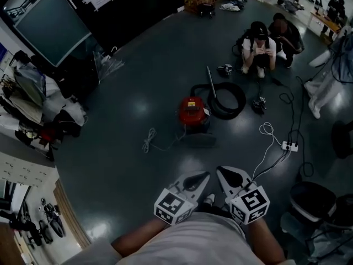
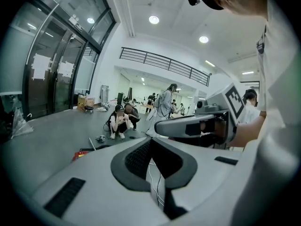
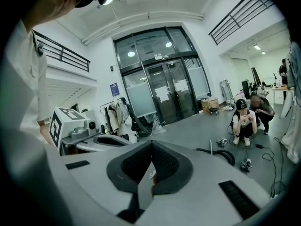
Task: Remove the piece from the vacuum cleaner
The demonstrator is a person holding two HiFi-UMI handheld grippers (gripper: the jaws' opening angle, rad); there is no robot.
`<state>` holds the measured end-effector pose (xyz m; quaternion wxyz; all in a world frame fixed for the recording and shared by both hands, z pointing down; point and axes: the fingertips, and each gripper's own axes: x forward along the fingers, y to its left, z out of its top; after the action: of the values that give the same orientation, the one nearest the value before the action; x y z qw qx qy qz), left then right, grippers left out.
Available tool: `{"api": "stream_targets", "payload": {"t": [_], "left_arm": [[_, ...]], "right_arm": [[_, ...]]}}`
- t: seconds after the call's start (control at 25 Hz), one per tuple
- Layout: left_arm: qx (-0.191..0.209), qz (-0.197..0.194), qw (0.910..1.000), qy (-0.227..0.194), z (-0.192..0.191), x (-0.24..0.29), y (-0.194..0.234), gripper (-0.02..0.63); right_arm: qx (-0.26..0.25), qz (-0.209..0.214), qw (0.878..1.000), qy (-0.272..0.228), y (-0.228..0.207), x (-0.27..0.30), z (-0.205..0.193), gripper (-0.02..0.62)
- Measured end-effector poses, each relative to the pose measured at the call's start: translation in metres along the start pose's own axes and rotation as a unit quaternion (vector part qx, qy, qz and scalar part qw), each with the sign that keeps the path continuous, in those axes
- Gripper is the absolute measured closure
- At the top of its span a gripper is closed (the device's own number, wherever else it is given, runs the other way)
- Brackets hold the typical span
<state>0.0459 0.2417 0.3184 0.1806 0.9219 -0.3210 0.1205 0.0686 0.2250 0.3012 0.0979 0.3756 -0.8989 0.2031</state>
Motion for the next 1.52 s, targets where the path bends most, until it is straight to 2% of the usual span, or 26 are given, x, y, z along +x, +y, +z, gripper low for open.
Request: {"api": "stream_targets", "payload": {"t": [0.24,0.48,0.68,0.88,1.12,1.28,1.4,1.52], "left_arm": [[0.005,0.007,1.0,0.0,0.001,0.008,0.028,0.6],[0.008,0.005,0.9999,0.005,0.003,0.025,0.084,0.6],[0.037,-0.008,0.9991,0.021,0.007,0.042,0.146,0.599],[0.076,-0.026,0.996,0.039,0.004,0.066,0.206,0.598],[0.103,-0.049,0.9923,0.049,-0.015,0.1,0.257,0.598],[0.104,-0.051,0.9922,0.045,-0.033,0.127,0.281,0.598],[0.105,-0.051,0.9918,0.052,-0.056,0.149,0.3,0.598],[0.108,-0.051,0.9896,0.08,-0.092,0.174,0.32,0.597]], "right_arm": [[0.001,0.004,1.0,0.0,-0.012,0.027,0.006,0.58],[0.01,-0.002,1.0,0.004,-0.032,0.075,0.013,0.58],[0.014,-0.011,1.0,0.004,-0.052,0.132,0.028,0.58],[0.026,-0.039,0.999,0.0,-0.08,0.181,0.043,0.58],[0.04,-0.062,0.997,-0.005,-0.111,0.224,0.04,0.58],[0.057,-0.07,0.996,-0.005,-0.135,0.245,0.025,0.58],[0.065,-0.072,0.995,-0.005,-0.158,0.263,0.01,0.58],[0.071,-0.07,0.995,0.002,-0.182,0.283,-0.008,0.58]]}}
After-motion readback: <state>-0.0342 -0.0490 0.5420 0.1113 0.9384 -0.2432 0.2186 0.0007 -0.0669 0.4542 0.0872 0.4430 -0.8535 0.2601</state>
